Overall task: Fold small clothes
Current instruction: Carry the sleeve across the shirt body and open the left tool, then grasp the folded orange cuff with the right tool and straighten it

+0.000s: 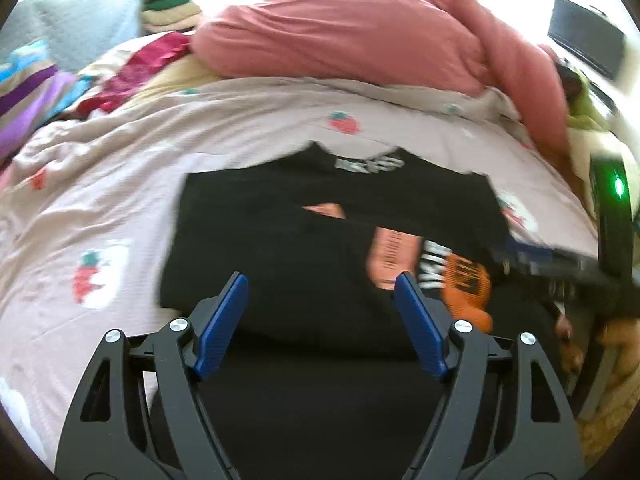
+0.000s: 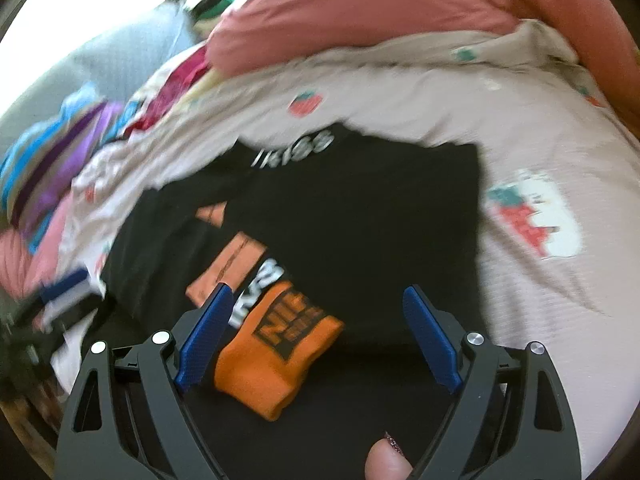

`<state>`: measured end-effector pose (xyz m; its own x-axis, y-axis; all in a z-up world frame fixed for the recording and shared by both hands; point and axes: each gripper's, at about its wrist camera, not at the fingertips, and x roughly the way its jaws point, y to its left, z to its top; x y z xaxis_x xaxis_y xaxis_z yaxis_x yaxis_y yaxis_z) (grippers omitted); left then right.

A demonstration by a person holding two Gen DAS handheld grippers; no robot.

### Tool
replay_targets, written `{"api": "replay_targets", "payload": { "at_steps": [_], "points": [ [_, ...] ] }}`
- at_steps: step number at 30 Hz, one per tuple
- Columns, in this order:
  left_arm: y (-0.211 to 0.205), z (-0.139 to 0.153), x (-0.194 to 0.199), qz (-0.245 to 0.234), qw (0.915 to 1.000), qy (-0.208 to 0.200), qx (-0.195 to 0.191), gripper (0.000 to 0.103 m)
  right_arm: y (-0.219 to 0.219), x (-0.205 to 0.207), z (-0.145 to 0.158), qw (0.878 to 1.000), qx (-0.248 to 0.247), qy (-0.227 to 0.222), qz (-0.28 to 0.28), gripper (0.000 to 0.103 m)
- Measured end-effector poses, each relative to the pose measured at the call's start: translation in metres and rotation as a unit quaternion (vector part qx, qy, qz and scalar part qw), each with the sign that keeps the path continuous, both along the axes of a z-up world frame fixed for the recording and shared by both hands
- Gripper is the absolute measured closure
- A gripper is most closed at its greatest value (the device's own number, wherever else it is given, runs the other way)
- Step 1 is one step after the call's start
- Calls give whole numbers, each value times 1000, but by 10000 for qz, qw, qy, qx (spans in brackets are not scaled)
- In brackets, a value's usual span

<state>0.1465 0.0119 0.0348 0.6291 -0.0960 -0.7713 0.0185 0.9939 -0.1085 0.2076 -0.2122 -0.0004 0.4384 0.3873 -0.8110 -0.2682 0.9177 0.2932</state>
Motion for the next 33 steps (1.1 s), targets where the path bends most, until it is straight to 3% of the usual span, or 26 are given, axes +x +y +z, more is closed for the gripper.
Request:
{"api": "replay_targets", "payload": {
  "at_steps": [2,5,8,11,23,33],
  "points": [
    [11,2,1,161,9999,-20,-39,35,9,-1,-9,9999,-113,116,19,19],
    [25,5,0,348,9994,-71,-55,35,16,-2,-25,9992,-219,331,-11,31],
    [38,6,-1,544,9984,-91,-144,34,22,-9,-23,9995,-198,171,173,54],
    [47,9,-3,695,9973,-125,-179,33,28,-13,-20,9993,-150,71,337,89],
    [42,20,8,653,9975,-257,-84,33,36,18,60,9866,-548,-1323,784,90],
    [24,2,39,418,9985,29,363,33,25,48,39,9836,-1243,-1195,527,90]
  ]
}}
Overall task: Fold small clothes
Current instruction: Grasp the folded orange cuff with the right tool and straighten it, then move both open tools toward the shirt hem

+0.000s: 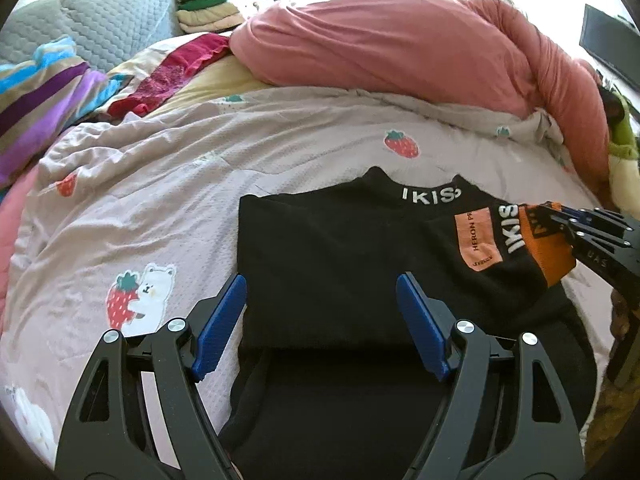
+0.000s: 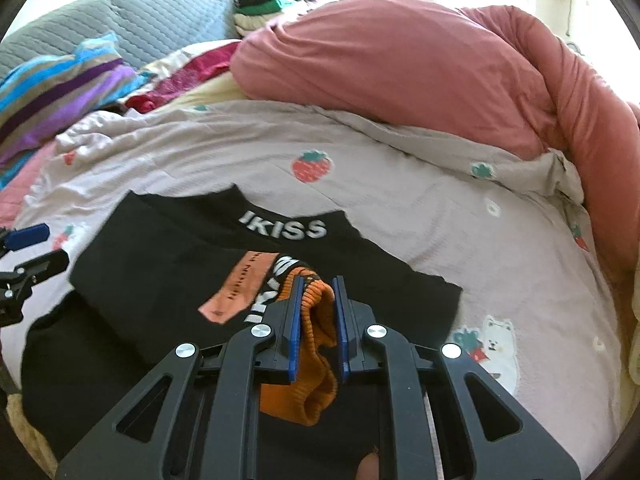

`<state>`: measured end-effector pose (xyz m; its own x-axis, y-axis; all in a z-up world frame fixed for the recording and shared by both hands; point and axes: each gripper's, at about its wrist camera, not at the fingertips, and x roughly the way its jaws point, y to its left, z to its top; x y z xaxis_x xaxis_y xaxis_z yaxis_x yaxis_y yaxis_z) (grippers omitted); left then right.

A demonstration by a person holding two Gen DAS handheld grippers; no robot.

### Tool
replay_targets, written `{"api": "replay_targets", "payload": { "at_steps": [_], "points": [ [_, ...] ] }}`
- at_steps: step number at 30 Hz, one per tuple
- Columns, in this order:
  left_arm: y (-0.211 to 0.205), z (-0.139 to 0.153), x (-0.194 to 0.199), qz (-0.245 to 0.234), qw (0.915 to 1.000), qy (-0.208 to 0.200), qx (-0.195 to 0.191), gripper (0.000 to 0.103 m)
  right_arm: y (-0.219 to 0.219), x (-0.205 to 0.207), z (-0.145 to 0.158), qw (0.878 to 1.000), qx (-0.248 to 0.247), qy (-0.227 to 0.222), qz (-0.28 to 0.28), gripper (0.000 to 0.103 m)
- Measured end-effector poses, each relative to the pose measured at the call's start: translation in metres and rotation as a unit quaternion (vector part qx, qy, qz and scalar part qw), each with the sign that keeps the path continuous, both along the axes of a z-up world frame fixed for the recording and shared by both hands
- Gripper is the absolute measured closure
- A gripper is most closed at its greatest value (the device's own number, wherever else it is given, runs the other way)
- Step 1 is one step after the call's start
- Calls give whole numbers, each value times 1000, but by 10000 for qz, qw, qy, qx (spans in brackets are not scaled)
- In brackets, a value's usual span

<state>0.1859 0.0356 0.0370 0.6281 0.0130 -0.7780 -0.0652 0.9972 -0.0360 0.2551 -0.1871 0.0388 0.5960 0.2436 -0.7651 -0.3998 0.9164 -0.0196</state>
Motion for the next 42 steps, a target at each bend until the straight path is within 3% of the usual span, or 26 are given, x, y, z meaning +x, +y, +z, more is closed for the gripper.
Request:
{"api": "replay_targets", "payload": {
  "at_steps": [4,6,9,19,21,24,27,42],
  "points": [
    [-3,-9,14,-14,9999,123,115,33,-14,2,-8,9995,-73,65,-313,89],
    [-3,-12,19,-25,9998,145,139,33,-20,1,-9,9989,-61,72,-468,74],
    [-5,-17,25,-43,9996,198,202,33,-27,-4,-12,9986,76,138,-514,72],
    [-4,-63,36,-160,9963,814,215,36,23,-29,-32,9971,333,570,369,70],
    [-3,-69,34,-180,9962,831,198,36,34,-30,-41,9962,177,717,466,69],
    [2,-73,31,-185,9969,767,51,36,31,-26,-55,9949,-89,967,272,66],
    [2,-75,29,-207,9973,700,18,35,17,-25,-65,9931,30,1165,135,64],
    [-3,-52,8,-142,9985,519,95,36,-2,-46,-46,9943,367,1000,-84,52]
  ]
}}
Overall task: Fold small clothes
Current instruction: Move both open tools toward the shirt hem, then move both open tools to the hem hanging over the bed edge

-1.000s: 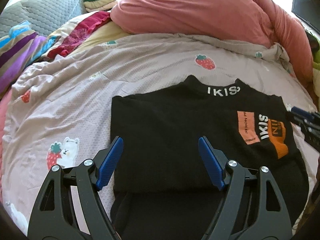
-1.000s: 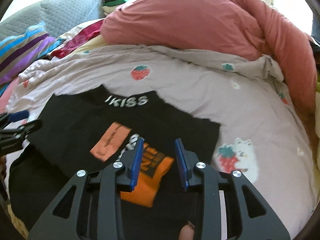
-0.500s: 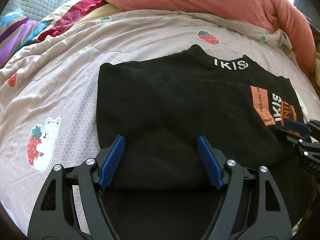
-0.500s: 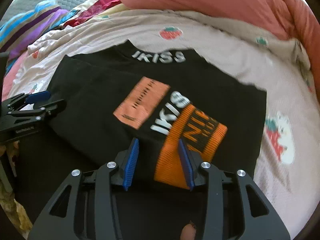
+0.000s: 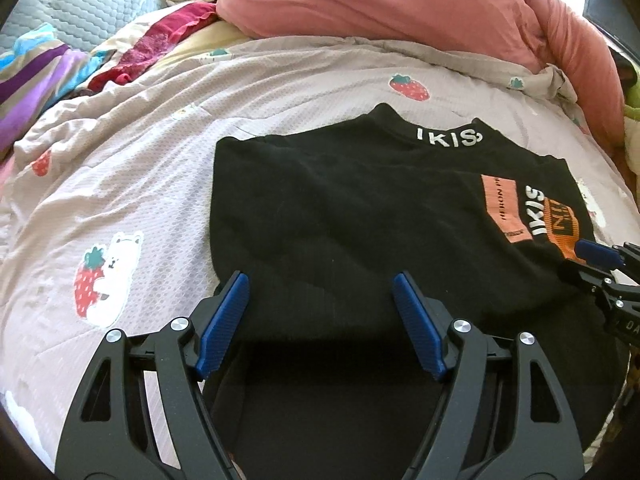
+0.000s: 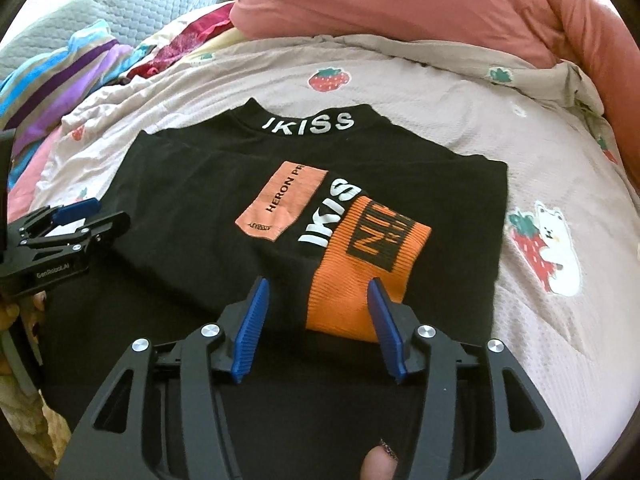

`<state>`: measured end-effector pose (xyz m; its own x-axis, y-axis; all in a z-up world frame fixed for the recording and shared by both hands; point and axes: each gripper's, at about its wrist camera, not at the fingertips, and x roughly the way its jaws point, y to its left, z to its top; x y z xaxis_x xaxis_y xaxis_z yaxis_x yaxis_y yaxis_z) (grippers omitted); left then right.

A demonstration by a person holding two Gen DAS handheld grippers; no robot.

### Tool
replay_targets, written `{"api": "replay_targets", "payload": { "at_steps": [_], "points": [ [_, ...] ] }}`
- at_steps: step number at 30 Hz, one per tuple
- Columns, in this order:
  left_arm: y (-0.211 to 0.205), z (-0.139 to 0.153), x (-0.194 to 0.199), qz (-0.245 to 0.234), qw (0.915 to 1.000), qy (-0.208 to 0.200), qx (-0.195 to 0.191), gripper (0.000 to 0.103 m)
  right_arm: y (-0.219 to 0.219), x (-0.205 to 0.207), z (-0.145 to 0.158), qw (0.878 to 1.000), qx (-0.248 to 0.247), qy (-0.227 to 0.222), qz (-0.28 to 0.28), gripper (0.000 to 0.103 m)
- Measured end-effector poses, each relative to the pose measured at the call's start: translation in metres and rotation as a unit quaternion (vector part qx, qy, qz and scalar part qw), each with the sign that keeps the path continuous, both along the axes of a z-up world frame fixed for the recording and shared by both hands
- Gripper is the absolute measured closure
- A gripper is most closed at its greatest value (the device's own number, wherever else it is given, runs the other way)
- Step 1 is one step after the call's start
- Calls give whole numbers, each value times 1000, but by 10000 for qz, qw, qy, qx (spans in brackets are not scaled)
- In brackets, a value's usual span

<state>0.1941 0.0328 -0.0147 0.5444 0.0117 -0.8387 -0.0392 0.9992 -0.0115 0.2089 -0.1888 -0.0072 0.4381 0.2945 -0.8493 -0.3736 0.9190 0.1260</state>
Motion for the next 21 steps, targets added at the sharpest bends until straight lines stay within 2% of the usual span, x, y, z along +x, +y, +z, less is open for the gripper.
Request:
{"api": "replay_targets", "payload": {
  "at_steps": [8,16,18,21],
  "points": [
    [1,25,-19,100,9996,-266,-67,34,-10,-14,24,9994,267,-202,-96,31],
    [9,44,-44,211,9987,-461,-73,31,-19,-30,47,9979,358,-514,-158,30],
    [11,48,-50,258,9984,-495,-74,18,-22,-34,50,9976,389,-544,-185,29],
    [16,54,-61,294,9979,-569,-75,16,-25,-41,55,9972,381,-613,-197,29]
  ]
}}
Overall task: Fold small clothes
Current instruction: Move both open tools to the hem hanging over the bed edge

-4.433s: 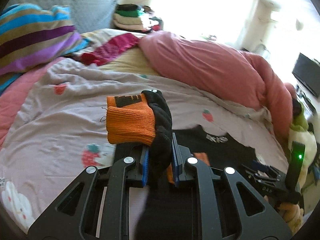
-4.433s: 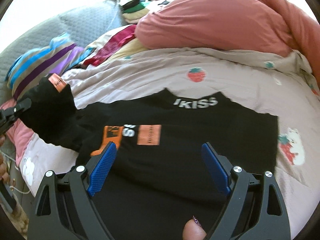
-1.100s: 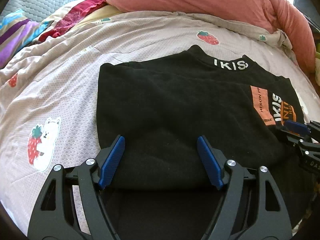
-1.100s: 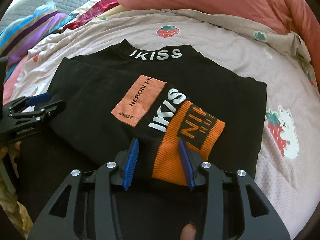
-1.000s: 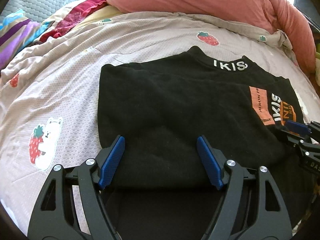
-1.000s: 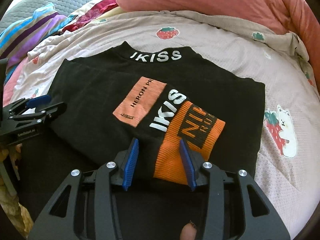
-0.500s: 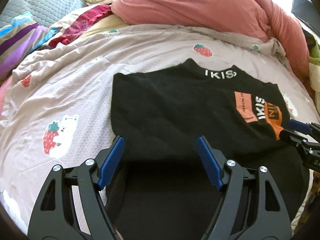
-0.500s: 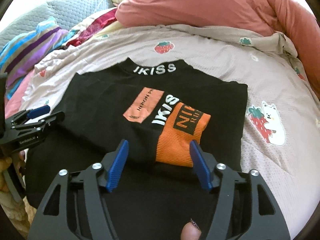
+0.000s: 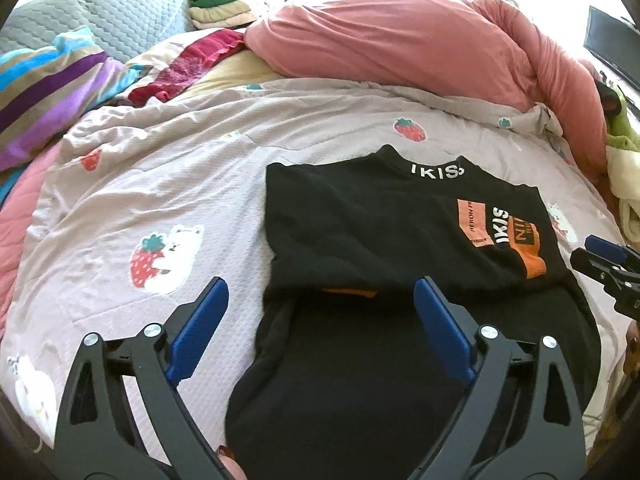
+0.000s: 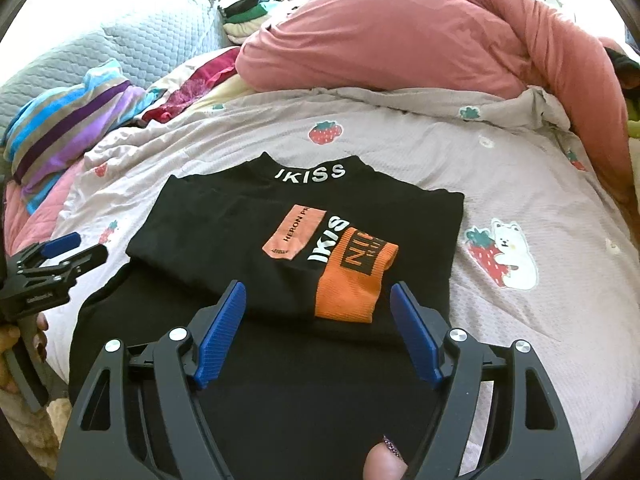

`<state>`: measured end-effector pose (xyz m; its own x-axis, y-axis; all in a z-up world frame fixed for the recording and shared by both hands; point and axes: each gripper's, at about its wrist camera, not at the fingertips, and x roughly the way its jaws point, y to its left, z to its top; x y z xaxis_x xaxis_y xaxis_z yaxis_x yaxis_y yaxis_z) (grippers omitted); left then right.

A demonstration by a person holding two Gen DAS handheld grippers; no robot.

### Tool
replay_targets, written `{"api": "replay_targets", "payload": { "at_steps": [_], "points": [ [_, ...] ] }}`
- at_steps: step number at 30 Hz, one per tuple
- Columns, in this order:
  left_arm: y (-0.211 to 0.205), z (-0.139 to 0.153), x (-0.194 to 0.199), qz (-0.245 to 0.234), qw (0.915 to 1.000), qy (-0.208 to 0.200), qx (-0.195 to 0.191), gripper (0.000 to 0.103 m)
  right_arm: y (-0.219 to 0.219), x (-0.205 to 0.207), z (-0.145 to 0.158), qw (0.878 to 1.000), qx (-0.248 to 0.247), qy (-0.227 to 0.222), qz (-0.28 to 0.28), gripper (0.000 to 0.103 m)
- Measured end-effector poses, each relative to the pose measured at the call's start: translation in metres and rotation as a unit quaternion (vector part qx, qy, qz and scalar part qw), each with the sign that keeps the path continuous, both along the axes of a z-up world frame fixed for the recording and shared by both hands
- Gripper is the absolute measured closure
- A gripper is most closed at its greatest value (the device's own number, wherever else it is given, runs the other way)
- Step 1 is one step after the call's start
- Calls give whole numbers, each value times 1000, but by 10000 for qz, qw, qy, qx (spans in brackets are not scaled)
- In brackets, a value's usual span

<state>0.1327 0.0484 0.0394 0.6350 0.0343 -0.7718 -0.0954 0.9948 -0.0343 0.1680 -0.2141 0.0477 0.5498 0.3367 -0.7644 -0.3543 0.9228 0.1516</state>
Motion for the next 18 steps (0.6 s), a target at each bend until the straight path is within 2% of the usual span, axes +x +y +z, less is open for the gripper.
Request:
{"api": "replay_targets", "payload": {
  "at_steps": [4,5,6,13,18],
  "points": [
    [7,6,-15,73,9999,-66,-31,16,-3,-11,5,10000,-4,-62,5,27],
    [9,6,-19,98,9999,-67,-34,16,-4,-14,6,10000,2,-78,8,18],
    [11,7,-23,124,9999,-67,-11,16,-5,-17,8,9999,9,-110,-4,16],
    [21,8,-57,316,9992,-73,236,15,-13,-37,13,9998,-18,-186,-10,15],
    [26,2,-76,355,9992,-36,190,15,-23,-53,12,9998,-60,-193,-54,14]
  ]
}}
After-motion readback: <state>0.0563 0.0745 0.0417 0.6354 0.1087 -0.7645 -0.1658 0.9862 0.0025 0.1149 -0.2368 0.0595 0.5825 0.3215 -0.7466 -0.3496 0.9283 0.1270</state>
